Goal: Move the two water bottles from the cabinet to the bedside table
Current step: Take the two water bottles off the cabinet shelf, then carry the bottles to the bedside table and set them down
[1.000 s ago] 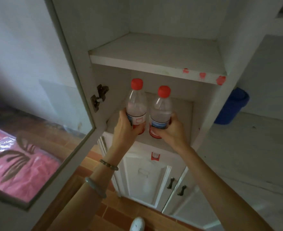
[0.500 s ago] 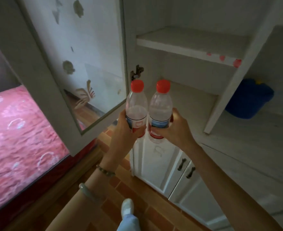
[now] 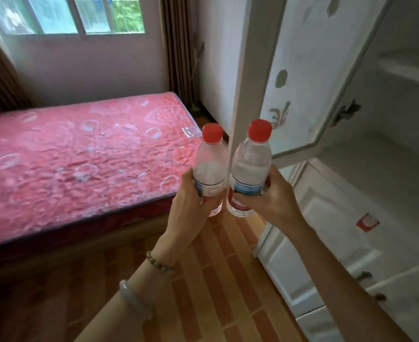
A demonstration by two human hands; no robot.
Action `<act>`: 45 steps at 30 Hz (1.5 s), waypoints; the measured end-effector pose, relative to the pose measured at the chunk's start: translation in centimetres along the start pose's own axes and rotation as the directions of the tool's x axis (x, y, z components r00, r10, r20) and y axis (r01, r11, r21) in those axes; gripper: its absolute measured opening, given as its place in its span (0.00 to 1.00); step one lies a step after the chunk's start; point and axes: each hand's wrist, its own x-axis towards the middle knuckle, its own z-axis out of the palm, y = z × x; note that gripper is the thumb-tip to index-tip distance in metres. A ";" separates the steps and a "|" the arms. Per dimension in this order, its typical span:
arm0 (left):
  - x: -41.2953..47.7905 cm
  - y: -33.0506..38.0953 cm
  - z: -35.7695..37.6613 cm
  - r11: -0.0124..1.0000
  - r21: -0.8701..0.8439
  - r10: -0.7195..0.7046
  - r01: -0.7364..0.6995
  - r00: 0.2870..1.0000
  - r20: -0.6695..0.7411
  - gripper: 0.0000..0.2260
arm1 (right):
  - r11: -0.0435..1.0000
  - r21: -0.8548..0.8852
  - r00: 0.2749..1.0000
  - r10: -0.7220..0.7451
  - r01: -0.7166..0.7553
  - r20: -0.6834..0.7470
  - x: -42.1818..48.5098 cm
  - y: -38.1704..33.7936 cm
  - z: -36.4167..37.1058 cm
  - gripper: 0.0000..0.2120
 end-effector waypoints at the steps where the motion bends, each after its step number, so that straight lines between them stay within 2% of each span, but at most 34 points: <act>1: -0.1 -0.9 -1.7 1.000 0.019 -0.013 0.013 1.000 -0.027 0.31 | 1.000 0.024 0.999 -0.015 0.014 0.034 0.2 -0.7 1.6 0.28; 7: -1.7 -6.2 -12.6 0.985 0.097 -0.122 0.140 0.978 -0.169 0.31 | 0.996 0.047 0.972 -0.086 0.078 0.217 1.2 -5.6 12.6 0.35; 13: -3.8 -11.0 -23.3 0.956 0.183 -0.170 0.230 0.940 -0.296 0.32 | 0.980 0.135 0.936 -0.181 0.147 0.301 0.3 -11.3 23.5 0.32; 18: -6.5 -13.9 -31.2 0.921 0.225 -0.200 0.317 0.883 -0.424 0.30 | 0.959 0.202 0.878 -0.265 0.197 0.399 -0.1 -16.0 31.0 0.32; 26: -10.0 -17.7 -40.4 0.870 0.147 -0.283 0.470 0.722 -0.632 0.31 | 0.916 0.298 0.728 -0.396 0.269 0.560 0.0 -22.2 42.1 0.33; 32: -10.5 -21.3 -45.9 0.795 0.184 -0.251 0.578 0.590 -0.768 0.33 | 0.881 0.384 0.594 -0.470 0.275 0.653 0.8 -26.4 51.1 0.31; 36: -9.7 -24.3 -49.9 0.761 0.160 -0.241 0.629 0.503 -0.830 0.32 | 0.863 0.431 0.493 -0.505 0.264 0.708 2.2 -29.1 57.5 0.31; 39: -8.7 -26.6 -52.9 0.739 0.163 -0.222 0.654 0.464 -0.858 0.32 | 0.845 0.469 0.430 -0.535 0.258 0.728 3.7 -31.4 62.2 0.33; 45: -7.1 -30.4 -58.3 0.718 0.093 -0.219 0.690 0.351 -0.910 0.36 | 0.807 0.531 0.300 -0.589 0.257 0.750 6.0 -36.0 69.8 0.32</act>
